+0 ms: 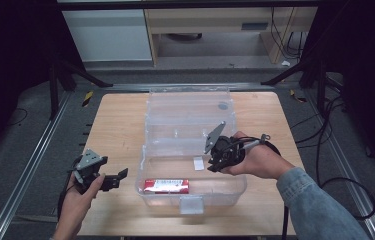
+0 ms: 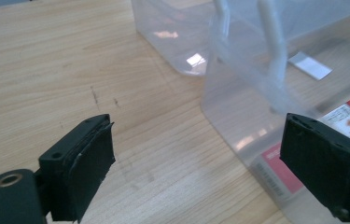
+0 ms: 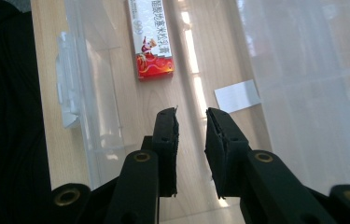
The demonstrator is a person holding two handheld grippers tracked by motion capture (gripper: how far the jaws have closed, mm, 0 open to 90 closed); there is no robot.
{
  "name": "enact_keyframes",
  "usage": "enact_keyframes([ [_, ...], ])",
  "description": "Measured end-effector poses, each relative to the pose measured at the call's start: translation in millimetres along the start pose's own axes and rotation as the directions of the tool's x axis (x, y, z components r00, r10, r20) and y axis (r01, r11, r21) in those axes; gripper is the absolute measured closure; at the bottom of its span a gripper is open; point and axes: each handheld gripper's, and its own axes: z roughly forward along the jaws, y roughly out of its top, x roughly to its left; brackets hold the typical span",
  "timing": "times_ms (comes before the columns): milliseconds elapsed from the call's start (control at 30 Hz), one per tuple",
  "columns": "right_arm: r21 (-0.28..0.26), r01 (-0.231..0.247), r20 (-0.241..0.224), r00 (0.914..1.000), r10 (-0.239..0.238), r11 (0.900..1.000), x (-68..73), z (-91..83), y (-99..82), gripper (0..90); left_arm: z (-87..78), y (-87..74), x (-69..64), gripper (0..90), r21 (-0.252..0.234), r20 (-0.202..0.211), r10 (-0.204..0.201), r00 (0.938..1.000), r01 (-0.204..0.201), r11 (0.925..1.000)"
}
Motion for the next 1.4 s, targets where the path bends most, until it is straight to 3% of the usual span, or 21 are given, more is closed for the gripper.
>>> enact_keyframes([
  [200, 0.008, -0.012, 0.031, 0.9994, 0.012, 0.9999, -6.8, -13.3, -3.4, 73.6, -11.1, 19.3, -10.7, 11.1, 0.017, 0.028, 0.053, 0.9982, -0.054, 0.9984],
  [300, 0.005, -0.023, 0.047, 0.9986, 0.023, 0.9997, -11.3, -21.2, -5.2, 73.2, -13.7, 29.9, -17.3, 11.1, 0.015, 0.046, 0.112, 0.9926, -0.113, 0.9935],
  [567, -0.024, -0.062, 0.080, 0.9947, 0.064, 0.9978, -25.8, -39.7, -14.1, 70.4, -19.1, 46.3, -33.8, 13.3, 0.006, 0.093, 0.157, 0.9832, -0.158, 0.9874],
  [667, -0.023, -0.076, 0.092, 0.9927, 0.078, 0.9969, -30.8, -44.5, -17.3, 69.1, -17.6, 51.2, -42.0, 14.8, 0.025, 0.107, 0.196, 0.9748, -0.199, 0.9796],
  [767, -0.021, -0.087, 0.104, 0.9907, 0.088, 0.9960, -35.4, -48.3, -20.2, 67.9, -15.8, 58.0, -50.2, 16.9, 0.051, 0.126, 0.244, 0.9617, -0.251, 0.9665],
  [867, -0.036, -0.094, 0.110, 0.9891, 0.098, 0.9949, -38.8, -51.7, -22.3, 67.0, -14.6, 67.4, -57.9, 18.0, 0.073, 0.157, 0.293, 0.9431, -0.307, 0.9488],
  [1000, -0.034, -0.111, 0.120, 0.9862, 0.115, 0.9932, -42.9, -55.3, -24.2, 65.3, -8.7, 75.9, -67.2, 20.2, 0.094, 0.188, 0.331, 0.9247, -0.352, 0.9313],
  [1100, -0.044, -0.121, 0.130, 0.9836, 0.126, 0.9917, -48.1, -57.3, -25.5, 64.4, -5.1, 80.1, -71.7, 21.1, 0.115, 0.213, 0.370, 0.9045, -0.399, 0.9098],
  [1233, -0.046, -0.132, 0.139, 0.9808, 0.137, 0.9902, -53.5, -57.2, -25.6, 64.1, -2.2, 81.3, -75.6, 22.3, 0.127, 0.247, 0.387, 0.8885, -0.425, 0.8961],
  [1300, -0.043, -0.138, 0.144, 0.9792, 0.143, 0.9895, -55.2, -56.5, -24.5, 64.0, -2.3, 80.0, -77.1, 23.2, 0.133, 0.261, 0.402, 0.8777, -0.445, 0.8854],
  [1400, -0.043, -0.138, 0.149, 0.9783, 0.143, 0.9894, -58.1, -55.4, -22.6, 64.0, -2.4, 75.8, -78.9, 23.8, 0.134, 0.288, 0.410, 0.8656, -0.460, 0.8776],
])
